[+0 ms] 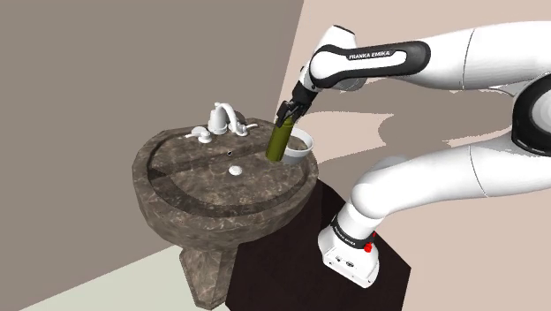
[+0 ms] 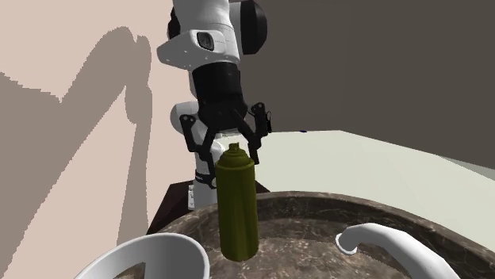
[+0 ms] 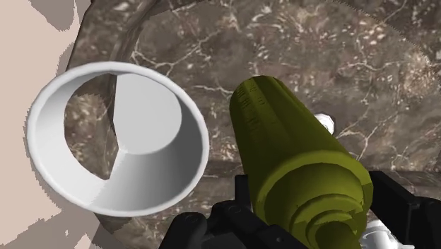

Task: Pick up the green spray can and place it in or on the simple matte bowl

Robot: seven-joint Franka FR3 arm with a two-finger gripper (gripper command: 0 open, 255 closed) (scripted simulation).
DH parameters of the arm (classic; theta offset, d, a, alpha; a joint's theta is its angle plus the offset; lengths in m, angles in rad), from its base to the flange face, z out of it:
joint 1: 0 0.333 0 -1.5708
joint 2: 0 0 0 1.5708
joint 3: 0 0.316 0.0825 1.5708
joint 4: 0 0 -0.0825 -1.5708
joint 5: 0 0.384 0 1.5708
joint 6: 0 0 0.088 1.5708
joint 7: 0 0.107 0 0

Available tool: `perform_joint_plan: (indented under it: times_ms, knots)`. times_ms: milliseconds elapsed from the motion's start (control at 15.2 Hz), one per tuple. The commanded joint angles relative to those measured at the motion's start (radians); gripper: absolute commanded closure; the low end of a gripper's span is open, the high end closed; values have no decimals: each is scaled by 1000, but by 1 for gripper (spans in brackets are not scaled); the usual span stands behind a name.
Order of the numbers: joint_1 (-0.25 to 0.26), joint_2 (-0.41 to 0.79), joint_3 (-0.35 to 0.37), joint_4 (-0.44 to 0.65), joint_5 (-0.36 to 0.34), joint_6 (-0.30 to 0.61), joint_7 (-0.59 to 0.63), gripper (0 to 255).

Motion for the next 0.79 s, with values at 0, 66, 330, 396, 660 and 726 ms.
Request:
perform_joint_plan:
  times_ms: [0,66,330,396,660,726]
  knots:
    - [-2,-7,0,27,-3,-33,3,255]
    - [-3,-11,1,38,-4,-49,5,255]
    - [-4,-26,5,83,-7,-108,14,255]
    - [-4,-29,5,94,-8,-122,16,255]
    - [-5,-38,8,142,-10,-179,24,255]
    - [-5,-39,9,155,-10,-192,26,255]
